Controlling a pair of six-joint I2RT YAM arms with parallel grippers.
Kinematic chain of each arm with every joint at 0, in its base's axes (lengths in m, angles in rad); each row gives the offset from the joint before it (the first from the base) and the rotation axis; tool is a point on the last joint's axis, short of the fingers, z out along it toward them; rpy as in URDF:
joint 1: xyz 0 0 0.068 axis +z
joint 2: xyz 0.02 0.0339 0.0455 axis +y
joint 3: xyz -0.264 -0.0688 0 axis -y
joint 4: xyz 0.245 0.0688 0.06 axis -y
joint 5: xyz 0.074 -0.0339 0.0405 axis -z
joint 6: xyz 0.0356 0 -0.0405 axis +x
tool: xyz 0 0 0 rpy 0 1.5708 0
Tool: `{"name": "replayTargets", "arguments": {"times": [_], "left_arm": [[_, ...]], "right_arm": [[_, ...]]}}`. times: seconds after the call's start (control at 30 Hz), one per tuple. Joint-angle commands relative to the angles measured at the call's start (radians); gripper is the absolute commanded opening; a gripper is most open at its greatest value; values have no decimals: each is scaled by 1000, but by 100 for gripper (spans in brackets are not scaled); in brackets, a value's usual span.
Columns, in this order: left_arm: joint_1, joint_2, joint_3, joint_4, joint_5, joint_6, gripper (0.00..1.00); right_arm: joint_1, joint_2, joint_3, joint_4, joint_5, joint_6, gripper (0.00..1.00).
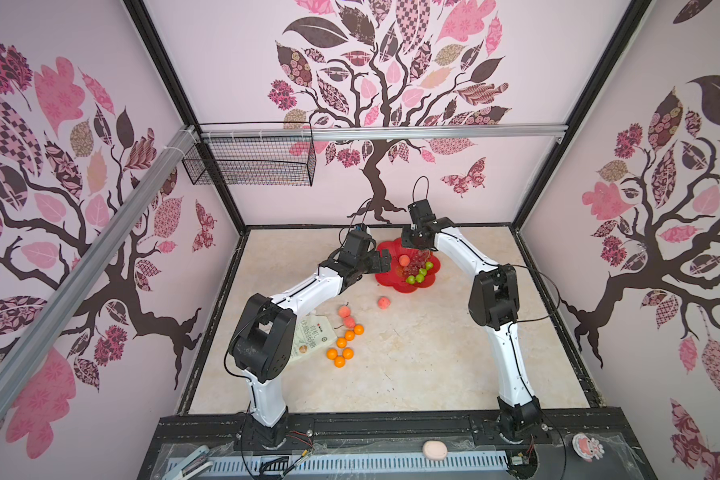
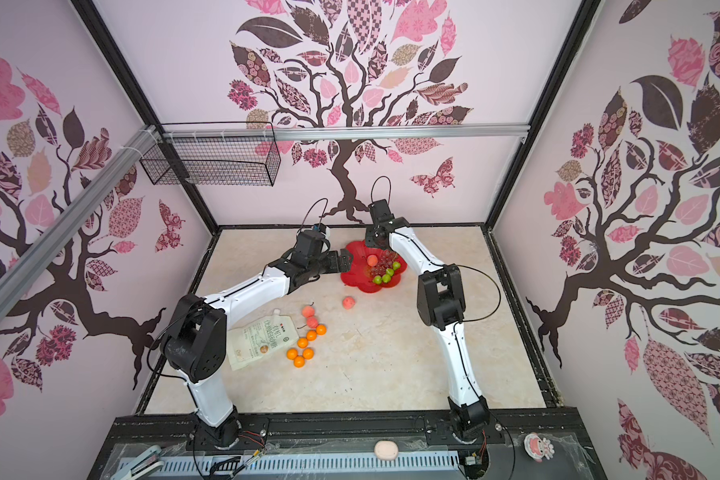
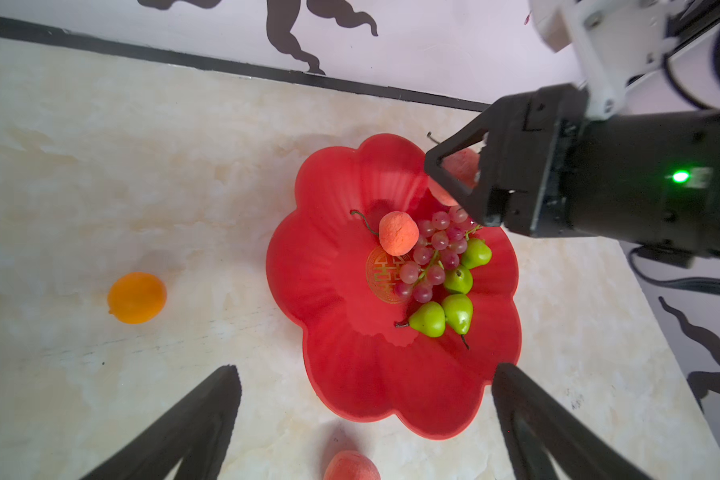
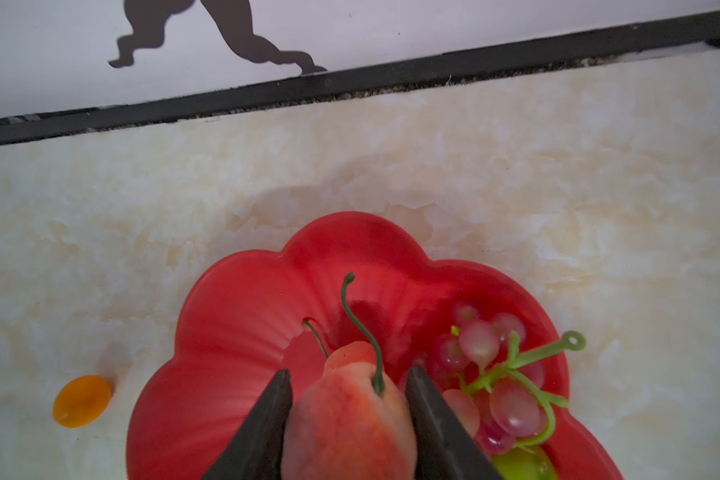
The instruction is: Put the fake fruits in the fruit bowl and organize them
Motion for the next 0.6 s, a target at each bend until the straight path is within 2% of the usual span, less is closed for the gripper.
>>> {"name": "replayTargets", "arguments": {"times": [0.0,0.2,0.57], "left_arm": [[-23,-36,-40,14,-71,27,98],[-55,-32,-63,50,-48,29,99],[-78,-43,-139,191,84,18,99]], "right_arm": [[-4,44,47,-44,6,-13,45],[-4,62,60,-50,32,-11,45],[-4,133,111,-81,65,-27,46]]}}
